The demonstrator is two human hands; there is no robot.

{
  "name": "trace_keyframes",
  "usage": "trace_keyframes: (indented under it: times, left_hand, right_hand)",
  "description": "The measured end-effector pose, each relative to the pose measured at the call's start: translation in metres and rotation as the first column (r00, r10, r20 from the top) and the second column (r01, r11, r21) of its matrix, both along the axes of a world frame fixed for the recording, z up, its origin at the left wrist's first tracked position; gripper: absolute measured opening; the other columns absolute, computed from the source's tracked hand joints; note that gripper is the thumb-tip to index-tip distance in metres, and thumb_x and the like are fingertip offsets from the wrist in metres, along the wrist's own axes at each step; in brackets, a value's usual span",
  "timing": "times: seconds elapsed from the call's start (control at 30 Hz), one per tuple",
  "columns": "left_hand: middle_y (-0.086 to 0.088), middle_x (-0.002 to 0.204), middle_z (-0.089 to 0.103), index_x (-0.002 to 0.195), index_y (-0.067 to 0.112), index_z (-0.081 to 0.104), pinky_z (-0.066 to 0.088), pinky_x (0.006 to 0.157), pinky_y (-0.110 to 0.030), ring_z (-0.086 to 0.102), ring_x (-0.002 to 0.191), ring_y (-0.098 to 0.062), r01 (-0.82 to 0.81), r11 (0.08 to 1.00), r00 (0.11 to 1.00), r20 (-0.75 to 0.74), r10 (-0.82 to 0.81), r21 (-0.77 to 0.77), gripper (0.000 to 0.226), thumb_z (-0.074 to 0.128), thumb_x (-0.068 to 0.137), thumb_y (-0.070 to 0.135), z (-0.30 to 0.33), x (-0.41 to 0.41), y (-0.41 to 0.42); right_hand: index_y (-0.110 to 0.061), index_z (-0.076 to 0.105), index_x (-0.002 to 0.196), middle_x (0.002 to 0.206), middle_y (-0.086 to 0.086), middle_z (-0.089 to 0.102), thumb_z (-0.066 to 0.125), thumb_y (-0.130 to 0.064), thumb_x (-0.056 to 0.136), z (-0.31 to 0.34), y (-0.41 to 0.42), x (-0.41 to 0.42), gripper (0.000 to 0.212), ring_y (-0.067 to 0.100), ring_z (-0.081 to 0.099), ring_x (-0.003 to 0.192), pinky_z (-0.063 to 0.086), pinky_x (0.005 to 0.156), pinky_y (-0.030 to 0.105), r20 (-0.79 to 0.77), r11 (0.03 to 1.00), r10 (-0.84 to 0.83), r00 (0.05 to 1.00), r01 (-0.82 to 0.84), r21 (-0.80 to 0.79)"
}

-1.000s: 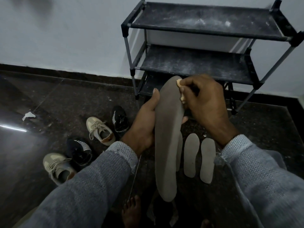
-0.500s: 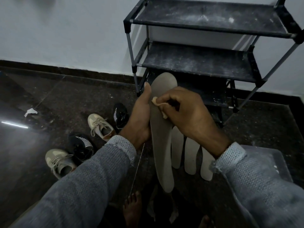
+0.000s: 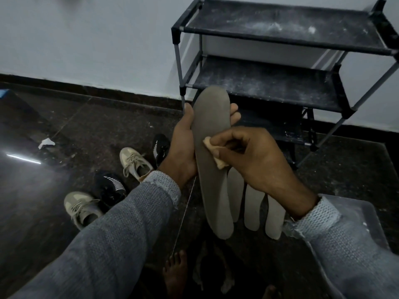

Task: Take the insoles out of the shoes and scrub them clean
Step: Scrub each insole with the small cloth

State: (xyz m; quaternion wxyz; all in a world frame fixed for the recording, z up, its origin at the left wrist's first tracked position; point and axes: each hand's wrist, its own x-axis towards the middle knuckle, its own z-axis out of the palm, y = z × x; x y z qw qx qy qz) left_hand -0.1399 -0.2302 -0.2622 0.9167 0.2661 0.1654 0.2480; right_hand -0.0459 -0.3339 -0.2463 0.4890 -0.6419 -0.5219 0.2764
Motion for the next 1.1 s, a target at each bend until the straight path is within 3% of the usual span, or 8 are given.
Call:
trace_keyframes:
  times: [0.1,0.27,0.43,0.53,0.67,0.9,1.0,1.1]
  left_hand:
    - [-0.012,0.147,0.043,0.141,0.004,0.039,0.034,0.112,-0.044,0.04,0.136,-0.024,0.009,1.0,1.0,0.016,-0.009,0.017,0.078,0.016,0.096,0.063,-0.001,0.001,0.002]
    - [-0.014,0.146,0.043,0.142,0.003,0.038,0.025,0.117,-0.041,0.041,0.136,-0.025,-0.025,0.999,1.0,0.017,0.025,0.042,0.076,0.014,0.097,0.06,-0.004,0.002,0.006]
    - [-0.012,0.145,0.045,0.141,0.005,0.039,0.038,0.109,-0.038,0.042,0.135,-0.023,-0.019,0.998,1.0,0.013,0.018,0.057,0.076,0.013,0.097,0.061,-0.003,0.003,0.006]
    - [-0.014,0.135,0.056,0.136,0.007,0.048,0.052,0.095,-0.04,0.054,0.124,-0.026,-0.031,0.996,0.991,-0.125,0.042,0.087,0.075,0.019,0.096,0.063,-0.004,0.004,0.006]
    - [-0.012,0.114,0.069,0.125,0.011,0.059,0.057,0.076,-0.034,0.068,0.099,-0.023,-0.061,0.974,0.908,-0.392,0.144,0.217,0.054,0.03,0.1,0.049,-0.014,0.007,0.007]
    - [0.001,0.083,0.072,0.091,0.016,0.067,0.054,0.059,-0.022,0.068,0.069,-0.009,-0.033,0.92,0.792,-0.551,0.262,0.389,0.014,0.053,0.097,0.017,-0.027,0.005,0.004]
    - [-0.003,0.084,0.072,0.09,0.014,0.067,0.054,0.056,-0.023,0.069,0.068,-0.011,-0.076,0.913,0.765,-0.564,0.312,0.402,0.012,0.057,0.095,0.014,-0.032,0.006,0.008]
    - [-0.011,0.097,0.072,0.096,0.011,0.069,0.056,0.064,-0.028,0.07,0.079,-0.019,-0.103,0.896,0.742,-0.566,0.359,0.433,0.011,0.059,0.094,0.013,-0.038,0.005,0.013]
  right_hand:
    - [-0.026,0.068,0.092,0.095,-0.006,0.058,0.076,-0.015,0.08,-0.005,0.002,0.006,0.018,0.002,0.061,0.078,0.05,0.067,0.01,0.112,0.992,-0.125,0.986,0.126,-0.002]
    - [-0.026,0.068,0.095,0.096,-0.007,0.056,0.07,-0.032,0.085,-0.014,0.002,0.004,0.012,0.002,0.056,0.085,0.048,0.076,0.017,0.313,0.979,-0.164,0.936,0.192,-0.062]
    - [-0.019,0.07,0.087,0.081,-0.004,0.069,0.073,-0.022,0.084,-0.016,0.004,0.007,0.006,0.011,0.068,0.076,0.058,0.073,0.038,0.041,0.986,-0.118,0.992,0.122,-0.11]
    - [-0.012,0.072,0.085,0.077,0.002,0.07,0.075,-0.015,0.081,-0.015,0.005,0.014,0.006,0.012,0.068,0.07,0.058,0.067,0.029,-0.063,0.982,-0.181,0.982,0.177,-0.064]
    - [-0.01,0.073,0.085,0.08,0.005,0.07,0.076,-0.014,0.08,-0.022,0.011,0.032,0.007,0.02,0.068,0.076,0.059,0.07,0.037,-0.049,0.946,-0.323,0.945,0.323,0.008]
    - [-0.009,0.072,0.086,0.08,0.007,0.07,0.075,-0.011,0.081,-0.038,0.017,0.046,0.006,0.015,0.066,0.072,0.059,0.071,0.038,-0.041,0.928,-0.372,0.927,0.371,-0.025]
    - [-0.006,0.072,0.088,0.083,0.012,0.071,0.074,-0.01,0.082,-0.042,0.017,0.044,0.008,0.023,0.068,0.075,0.059,0.071,0.041,-0.067,0.934,-0.353,0.933,0.348,-0.076]
    - [-0.001,0.07,0.094,0.089,0.018,0.07,0.072,-0.009,0.084,-0.04,0.014,0.041,0.013,0.019,0.067,0.072,0.06,0.065,0.031,-0.145,0.942,-0.315,0.938,0.29,-0.166]
